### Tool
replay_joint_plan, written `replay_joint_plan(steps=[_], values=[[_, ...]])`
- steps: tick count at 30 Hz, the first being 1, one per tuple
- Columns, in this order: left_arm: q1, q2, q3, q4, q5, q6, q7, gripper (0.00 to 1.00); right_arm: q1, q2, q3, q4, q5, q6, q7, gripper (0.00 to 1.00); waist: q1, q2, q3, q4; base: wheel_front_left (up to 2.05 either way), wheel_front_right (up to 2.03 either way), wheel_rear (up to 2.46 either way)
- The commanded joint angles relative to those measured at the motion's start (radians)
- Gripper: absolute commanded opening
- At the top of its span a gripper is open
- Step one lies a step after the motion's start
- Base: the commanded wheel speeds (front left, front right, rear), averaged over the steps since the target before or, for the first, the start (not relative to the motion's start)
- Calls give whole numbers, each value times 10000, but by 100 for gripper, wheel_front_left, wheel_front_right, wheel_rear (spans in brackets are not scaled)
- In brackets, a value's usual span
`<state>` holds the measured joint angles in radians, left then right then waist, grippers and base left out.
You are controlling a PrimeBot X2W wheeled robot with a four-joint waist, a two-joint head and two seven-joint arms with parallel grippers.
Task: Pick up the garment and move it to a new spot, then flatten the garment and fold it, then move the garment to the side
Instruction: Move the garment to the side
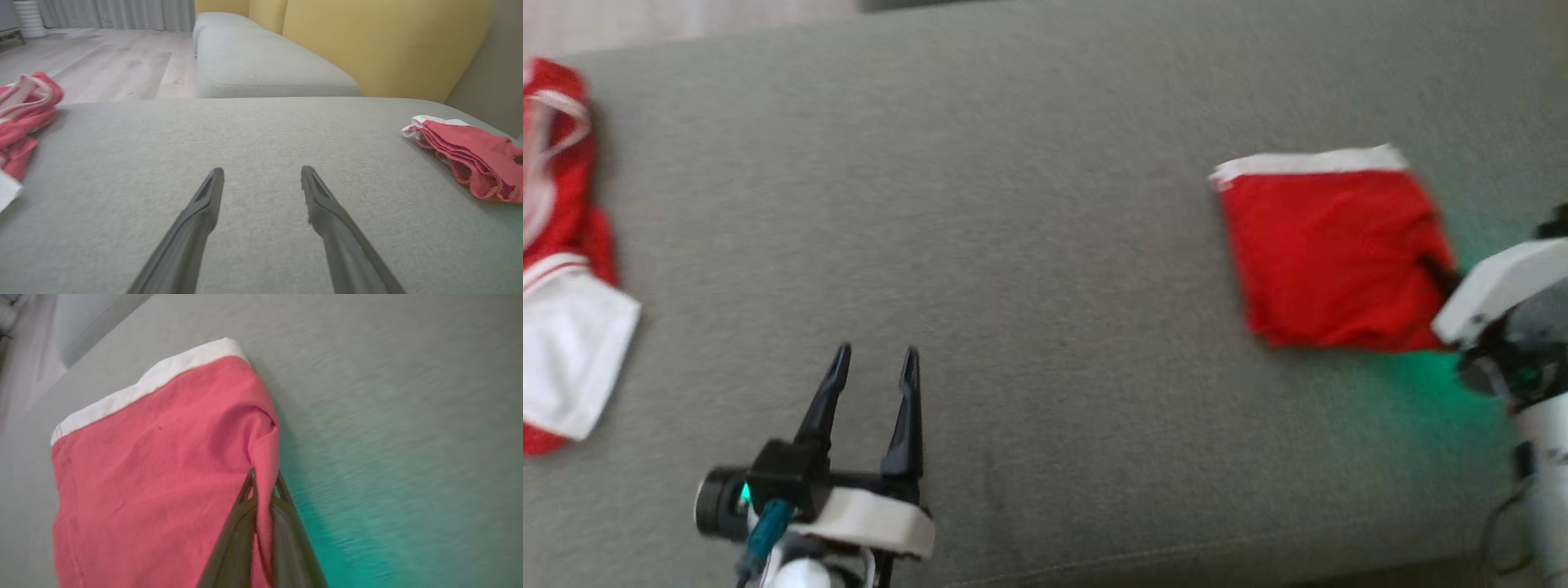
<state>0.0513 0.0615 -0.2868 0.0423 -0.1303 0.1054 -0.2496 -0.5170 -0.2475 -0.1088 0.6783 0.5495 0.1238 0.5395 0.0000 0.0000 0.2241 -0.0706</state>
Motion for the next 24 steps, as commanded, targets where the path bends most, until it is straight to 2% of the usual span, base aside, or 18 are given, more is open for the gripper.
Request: replay_joint_plan(steps=[1,4,5,9,17,21,23,24], values=[[-324,84,211,-361,107,-27,-113,100,-566,-444,132,-364,-230,69,-228,0,0,0,700,-491,0,0,0],[-475,163,141,-507,209,-34,-36,100,-976,-1093,115,-214,-851,69,-647,0,0,0,1044,-464,0,0,0],[-475,163,141,-507,209,-34,-36,100,-976,-1093,115,-214,-851,69,-647,0,0,0,1044,-464,0,0,0],[-420,249,33,-739,326,13,149,100,-1663,-1980,-208,338,-2149,69,-1411,0,0,0,1432,-167,0,0,0],[-82,417,171,-1352,391,318,313,100,-3051,-3221,-1610,1822,-4343,69,-2231,0,0,0,2276,537,0,0,0],[9,468,231,-1516,384,420,319,100,-3403,-3536,-2380,2330,-5491,69,-2518,0,0,0,2370,624,0,0,0],[12,477,253,-1561,369,460,335,100,-3529,-3492,-2832,2531,-5954,69,-2667,0,0,0,2361,598,0,0,0],[-6,477,257,-1579,364,475,341,100,-3587,-3403,-3009,2608,-6164,69,-2754,25,0,0,2341,562,0,0,0]])
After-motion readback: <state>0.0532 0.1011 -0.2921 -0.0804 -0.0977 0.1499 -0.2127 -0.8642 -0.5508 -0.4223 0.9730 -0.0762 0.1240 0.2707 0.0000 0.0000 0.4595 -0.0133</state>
